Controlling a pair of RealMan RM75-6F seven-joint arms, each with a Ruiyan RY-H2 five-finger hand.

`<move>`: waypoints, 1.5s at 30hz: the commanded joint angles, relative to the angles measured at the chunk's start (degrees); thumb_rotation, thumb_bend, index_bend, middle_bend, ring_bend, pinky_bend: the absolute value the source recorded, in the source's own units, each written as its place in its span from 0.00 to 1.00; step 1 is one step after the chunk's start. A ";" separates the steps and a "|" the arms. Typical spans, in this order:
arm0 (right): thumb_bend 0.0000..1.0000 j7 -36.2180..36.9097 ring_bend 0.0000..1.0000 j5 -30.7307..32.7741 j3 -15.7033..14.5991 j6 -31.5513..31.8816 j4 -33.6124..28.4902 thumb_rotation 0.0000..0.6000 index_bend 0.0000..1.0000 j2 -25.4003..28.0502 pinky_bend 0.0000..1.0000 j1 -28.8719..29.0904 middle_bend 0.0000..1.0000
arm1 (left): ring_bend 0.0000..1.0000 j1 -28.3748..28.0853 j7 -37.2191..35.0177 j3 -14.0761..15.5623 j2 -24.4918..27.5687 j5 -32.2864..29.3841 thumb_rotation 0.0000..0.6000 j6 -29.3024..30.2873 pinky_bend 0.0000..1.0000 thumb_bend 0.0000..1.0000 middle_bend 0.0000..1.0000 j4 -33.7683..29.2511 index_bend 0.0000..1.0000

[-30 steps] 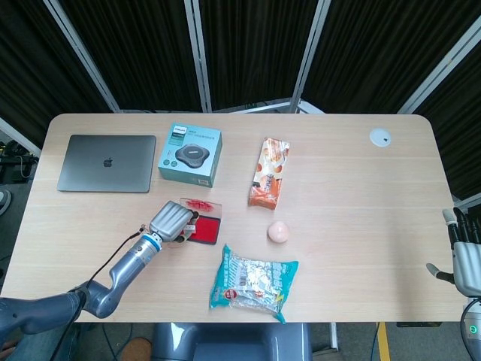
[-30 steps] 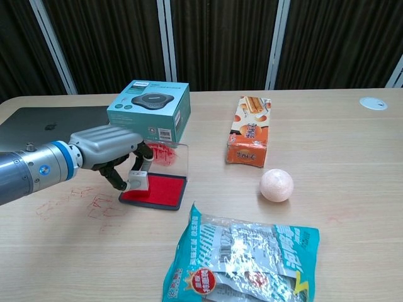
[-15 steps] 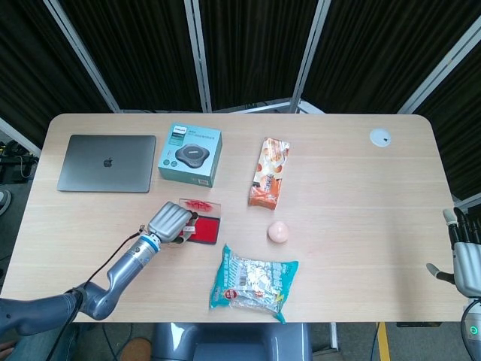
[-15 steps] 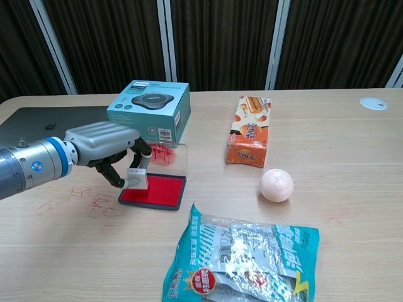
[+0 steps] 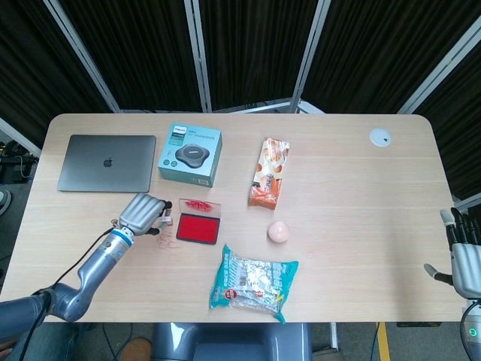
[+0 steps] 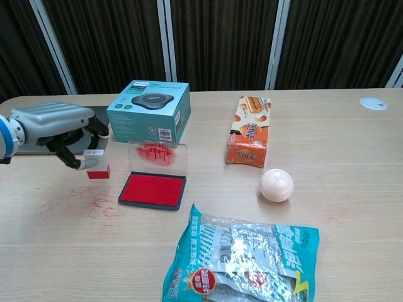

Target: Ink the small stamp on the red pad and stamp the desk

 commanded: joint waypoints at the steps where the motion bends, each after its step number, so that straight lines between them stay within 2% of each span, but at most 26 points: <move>1: 0.00 -0.05 0.00 -0.10 -0.05 0.04 -0.09 1.00 0.00 0.01 0.00 -0.01 0.00 | 0.83 0.94 -1.38 0.99 0.70 0.17 1.00 -0.29 0.90 0.45 0.58 0.67 0.61; 21: 0.00 -0.15 0.00 0.10 0.05 -0.03 -0.32 1.00 0.00 0.02 0.00 0.01 0.00 | 0.82 2.64 -7.70 2.97 -4.05 5.00 1.00 -0.38 0.90 0.45 0.52 8.63 0.54; 28: 0.00 0.13 0.00 0.21 0.10 -0.12 -0.30 1.00 0.00 0.04 0.00 0.02 0.00 | 0.82 2.76 -7.73 3.07 -4.96 5.27 1.00 -0.88 0.89 0.45 0.44 9.88 0.45; 31: 0.00 0.46 0.00 0.09 0.06 -0.20 -0.35 1.00 0.00 0.08 0.00 0.04 0.00 | 0.81 2.81 -7.13 3.20 -4.99 5.39 1.00 -0.99 0.89 0.38 0.38 10.03 0.40; 35: 0.00 0.56 0.00 0.08 0.05 -0.19 -0.36 1.00 0.00 0.11 0.00 0.01 0.00 | 0.81 2.94 -6.83 3.07 -4.86 5.42 1.00 -0.84 0.89 0.28 0.35 9.68 0.37; 41: 0.00 0.58 0.00 -0.01 0.03 -0.05 -0.44 1.00 0.00 0.18 0.00 -0.05 0.00 | 0.80 3.28 -7.02 2.73 -3.79 5.80 1.00 0.01 0.89 0.24 0.30 8.45 0.33; 45: 0.00 0.71 0.00 -0.16 0.02 0.08 -0.68 1.00 0.00 0.34 0.00 -0.11 0.00 | 0.79 4.22 -7.15 1.89 -0.24 7.39 1.00 3.96 0.88 0.23 0.25 4.42 0.29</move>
